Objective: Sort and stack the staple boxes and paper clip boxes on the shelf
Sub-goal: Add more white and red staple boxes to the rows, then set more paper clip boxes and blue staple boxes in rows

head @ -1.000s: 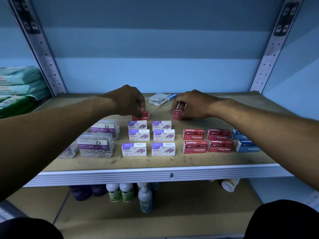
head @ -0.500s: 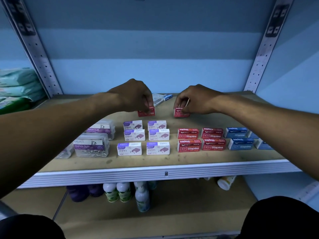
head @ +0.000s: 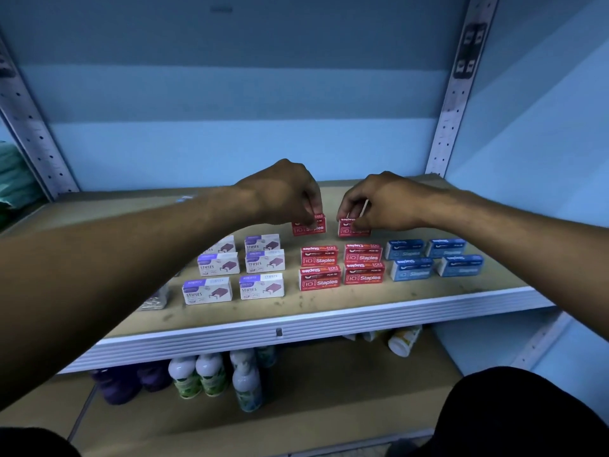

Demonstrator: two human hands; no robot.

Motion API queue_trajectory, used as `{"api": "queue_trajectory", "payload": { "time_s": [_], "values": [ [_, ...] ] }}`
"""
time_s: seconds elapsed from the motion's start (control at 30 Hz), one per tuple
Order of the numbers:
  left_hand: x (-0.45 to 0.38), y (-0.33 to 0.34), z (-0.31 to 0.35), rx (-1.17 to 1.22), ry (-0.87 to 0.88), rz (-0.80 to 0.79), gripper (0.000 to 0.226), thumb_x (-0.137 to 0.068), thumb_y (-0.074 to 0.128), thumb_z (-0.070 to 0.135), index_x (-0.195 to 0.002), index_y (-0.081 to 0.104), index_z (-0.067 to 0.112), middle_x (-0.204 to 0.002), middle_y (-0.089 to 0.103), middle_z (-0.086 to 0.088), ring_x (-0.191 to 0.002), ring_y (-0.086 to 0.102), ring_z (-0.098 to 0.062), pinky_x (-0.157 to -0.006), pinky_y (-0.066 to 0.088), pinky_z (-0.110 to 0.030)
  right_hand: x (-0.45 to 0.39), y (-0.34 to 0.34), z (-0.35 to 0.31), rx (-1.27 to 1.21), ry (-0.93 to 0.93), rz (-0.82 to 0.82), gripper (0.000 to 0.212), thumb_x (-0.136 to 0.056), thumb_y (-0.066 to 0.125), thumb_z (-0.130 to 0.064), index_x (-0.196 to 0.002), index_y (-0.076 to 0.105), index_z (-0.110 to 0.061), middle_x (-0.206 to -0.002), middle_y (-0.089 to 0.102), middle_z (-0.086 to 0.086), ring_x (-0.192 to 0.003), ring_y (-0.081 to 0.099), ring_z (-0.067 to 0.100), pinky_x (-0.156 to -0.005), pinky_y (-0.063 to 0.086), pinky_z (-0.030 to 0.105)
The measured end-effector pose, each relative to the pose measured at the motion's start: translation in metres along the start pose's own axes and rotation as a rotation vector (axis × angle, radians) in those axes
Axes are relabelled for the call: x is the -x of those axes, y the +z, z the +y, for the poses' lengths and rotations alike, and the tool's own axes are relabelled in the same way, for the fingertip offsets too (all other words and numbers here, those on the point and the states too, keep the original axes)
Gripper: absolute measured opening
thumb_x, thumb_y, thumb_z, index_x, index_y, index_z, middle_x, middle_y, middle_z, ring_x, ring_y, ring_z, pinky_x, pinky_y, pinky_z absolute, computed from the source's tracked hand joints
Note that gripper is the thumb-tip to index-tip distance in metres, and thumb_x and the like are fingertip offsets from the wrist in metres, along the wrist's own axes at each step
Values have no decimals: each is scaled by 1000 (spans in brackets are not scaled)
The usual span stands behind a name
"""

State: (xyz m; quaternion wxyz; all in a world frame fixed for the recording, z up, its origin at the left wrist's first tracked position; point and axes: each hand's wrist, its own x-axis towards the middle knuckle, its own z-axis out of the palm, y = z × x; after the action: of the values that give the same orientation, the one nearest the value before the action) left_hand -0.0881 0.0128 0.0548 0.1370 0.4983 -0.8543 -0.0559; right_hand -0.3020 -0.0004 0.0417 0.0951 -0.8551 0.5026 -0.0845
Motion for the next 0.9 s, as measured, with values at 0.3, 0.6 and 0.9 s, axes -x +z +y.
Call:
{"api": "queue_trajectory", "payload": {
  "time_s": [0.3, 0.6, 0.9],
  "values": [
    [-3, 20, 12, -102, 69, -60, 14, -82, 73, 22, -96, 76, 21, -93, 73, 7, -88, 66, -9, -82, 54, -29, 11, 10, 0, -4, 9, -18, 25, -85, 73, -14, -104, 75, -30, -96, 73, -12, -90, 66, 1, -83, 53, 23],
    [1, 21, 11, -81, 49, -59, 15, -83, 71, 22, -98, 74, 23, -94, 72, 9, -88, 65, -6, -71, 48, -21, 9, 8, -2, -26, 20, -25, 20, -87, 71, -20, -104, 76, -31, -95, 73, -17, -90, 65, -2, -84, 53, 22],
    [13, 5, -15, -78, -28, -34, 21, -82, 71, 41, -99, 70, 30, -99, 69, 14, -87, 59, -4, -76, 47, -25, -5, 7, -14, -91, 56, -14, 18, -92, 65, -46, -106, 71, -38, -108, 67, -16, -99, 61, 3, -86, 50, 27]
  ]
}}
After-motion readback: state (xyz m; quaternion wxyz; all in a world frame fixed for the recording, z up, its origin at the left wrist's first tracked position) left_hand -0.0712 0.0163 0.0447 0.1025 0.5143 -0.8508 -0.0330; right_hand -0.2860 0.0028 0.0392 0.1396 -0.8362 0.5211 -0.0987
